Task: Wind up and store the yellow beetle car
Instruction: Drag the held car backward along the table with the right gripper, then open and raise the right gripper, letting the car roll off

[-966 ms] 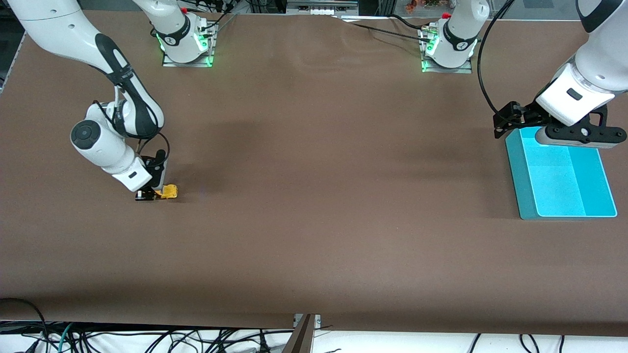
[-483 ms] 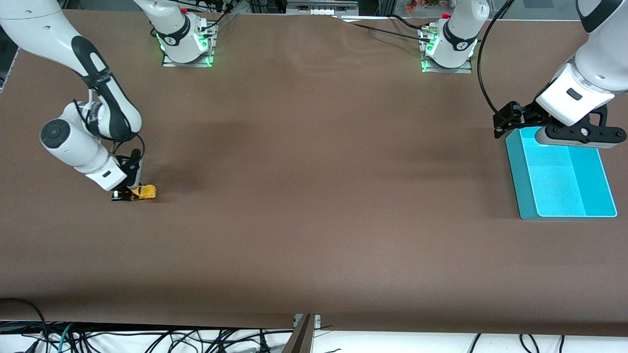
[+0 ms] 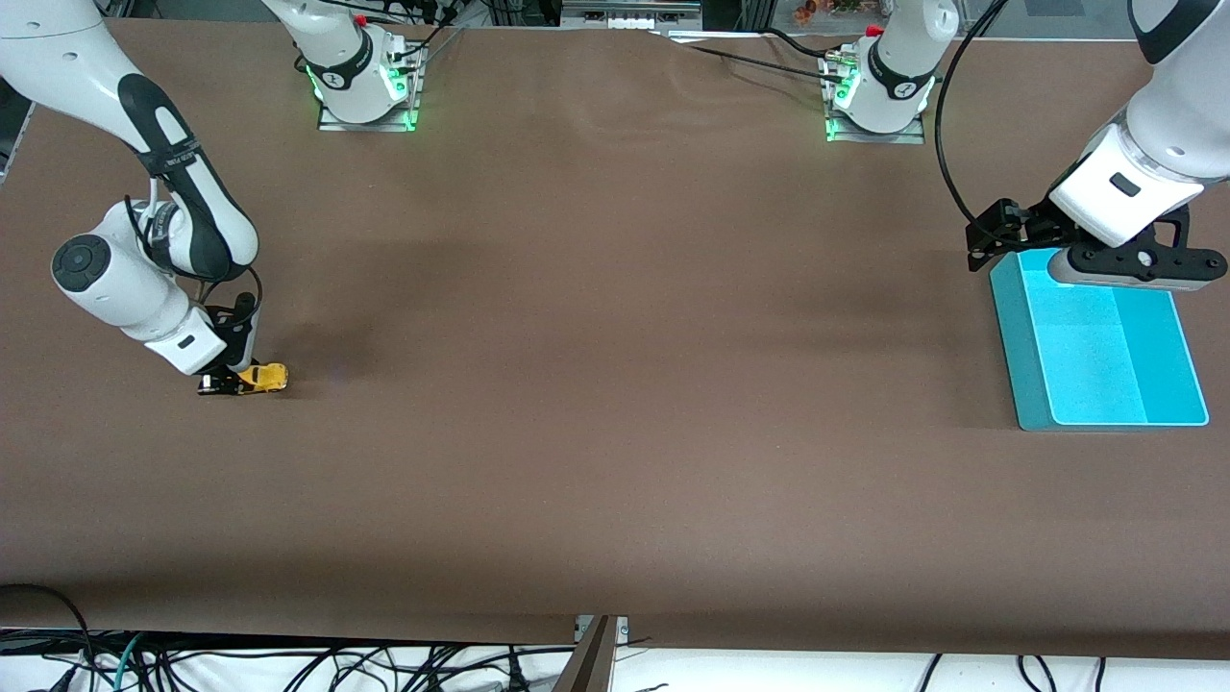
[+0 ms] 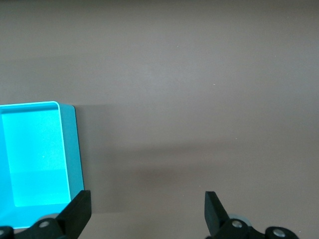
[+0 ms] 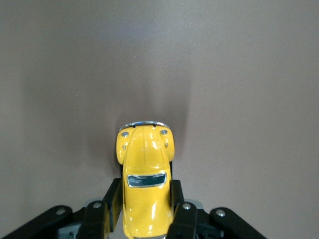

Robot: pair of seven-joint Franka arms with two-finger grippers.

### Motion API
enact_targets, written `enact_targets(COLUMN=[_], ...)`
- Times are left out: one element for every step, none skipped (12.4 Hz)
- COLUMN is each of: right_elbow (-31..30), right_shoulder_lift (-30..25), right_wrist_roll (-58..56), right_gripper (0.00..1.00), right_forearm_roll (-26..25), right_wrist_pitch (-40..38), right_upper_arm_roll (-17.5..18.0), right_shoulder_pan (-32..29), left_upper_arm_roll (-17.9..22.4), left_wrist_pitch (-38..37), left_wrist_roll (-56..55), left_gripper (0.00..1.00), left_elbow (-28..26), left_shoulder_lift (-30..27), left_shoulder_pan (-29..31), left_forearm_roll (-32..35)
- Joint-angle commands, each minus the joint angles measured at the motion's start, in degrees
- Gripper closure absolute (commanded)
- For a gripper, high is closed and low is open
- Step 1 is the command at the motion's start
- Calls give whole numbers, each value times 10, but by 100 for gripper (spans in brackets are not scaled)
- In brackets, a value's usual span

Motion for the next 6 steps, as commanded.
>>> enact_targets(right_elbow=[38, 50, 64, 79, 94, 112], right_shoulder_lift=[65, 64, 63, 63, 62, 61], right_wrist_roll=[-16, -16, -15, -15, -13, -12], right_gripper=[44, 32, 22, 0, 0, 0], right_forearm_roll=[3, 4, 6, 6, 7, 15], right_wrist_pitch=[-33, -54, -73, -95, -118, -141], right_upper_arm_roll=[23, 26, 37, 41, 49, 60], right_shoulder_pan=[-11, -11, -11, -10, -11, -10], left_upper_arm_roll=[0, 0, 0, 0, 0, 0], left_wrist_pitch=[-5, -5, -5, -5, -5, -5], left_wrist_roll=[-2, -2, -1, -1, -1, -1], left_gripper=[0, 0, 0, 0, 0, 0], left_elbow=[14, 13, 14, 14, 14, 14], left_shoulder_lift=[5, 5, 6, 5, 6, 5], left_shoulder_pan=[0, 0, 0, 0, 0, 0], left_forearm_roll=[-2, -2, -2, -2, -2, -2])
